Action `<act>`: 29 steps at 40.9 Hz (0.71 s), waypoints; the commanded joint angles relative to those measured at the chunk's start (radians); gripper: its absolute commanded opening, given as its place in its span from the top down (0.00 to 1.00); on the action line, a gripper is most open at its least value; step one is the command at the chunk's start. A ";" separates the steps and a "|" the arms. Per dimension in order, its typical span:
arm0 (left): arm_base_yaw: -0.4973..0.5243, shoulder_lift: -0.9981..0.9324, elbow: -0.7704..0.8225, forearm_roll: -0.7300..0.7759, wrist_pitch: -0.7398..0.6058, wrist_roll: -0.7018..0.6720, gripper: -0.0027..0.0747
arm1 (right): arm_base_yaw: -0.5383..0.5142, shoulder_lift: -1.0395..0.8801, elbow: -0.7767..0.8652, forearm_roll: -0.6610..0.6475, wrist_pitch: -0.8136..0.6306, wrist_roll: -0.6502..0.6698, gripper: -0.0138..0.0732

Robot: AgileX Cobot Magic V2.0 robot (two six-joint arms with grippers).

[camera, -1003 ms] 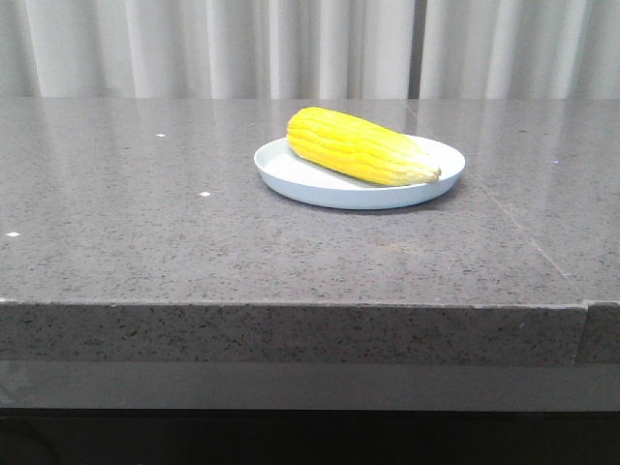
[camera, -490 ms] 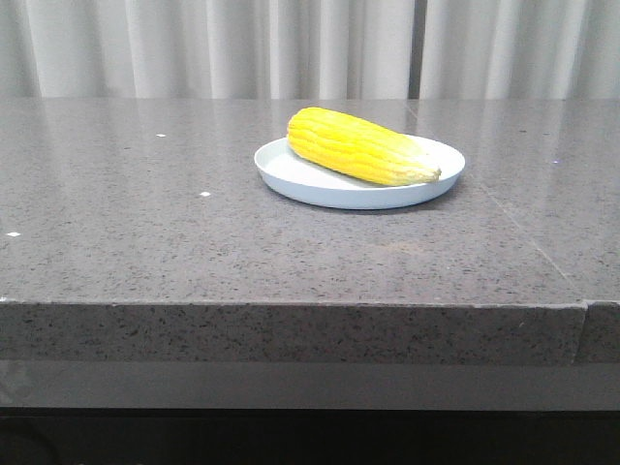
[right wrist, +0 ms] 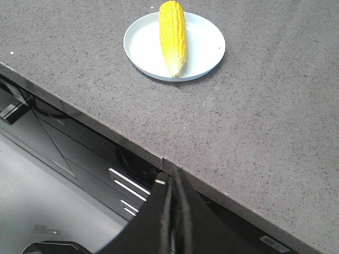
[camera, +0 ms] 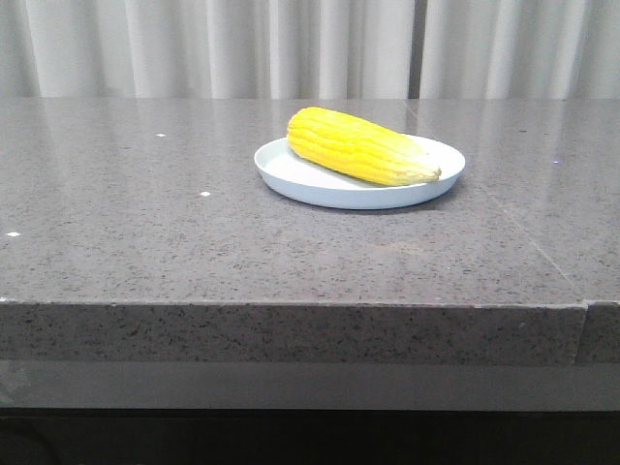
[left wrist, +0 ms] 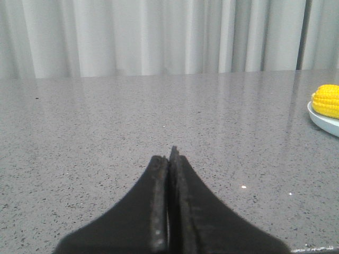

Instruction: Place corn on plate with both arms

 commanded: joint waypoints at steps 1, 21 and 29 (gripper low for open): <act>-0.006 -0.018 0.023 0.002 -0.089 -0.012 0.99 | -0.005 0.012 -0.017 -0.008 -0.071 0.001 0.94; 0.076 -0.018 0.023 -0.025 -0.089 -0.024 0.99 | -0.005 0.012 -0.017 -0.008 -0.071 0.001 0.94; 0.091 -0.018 0.023 -0.027 -0.089 -0.024 0.99 | -0.005 0.012 -0.017 -0.008 -0.071 0.001 0.94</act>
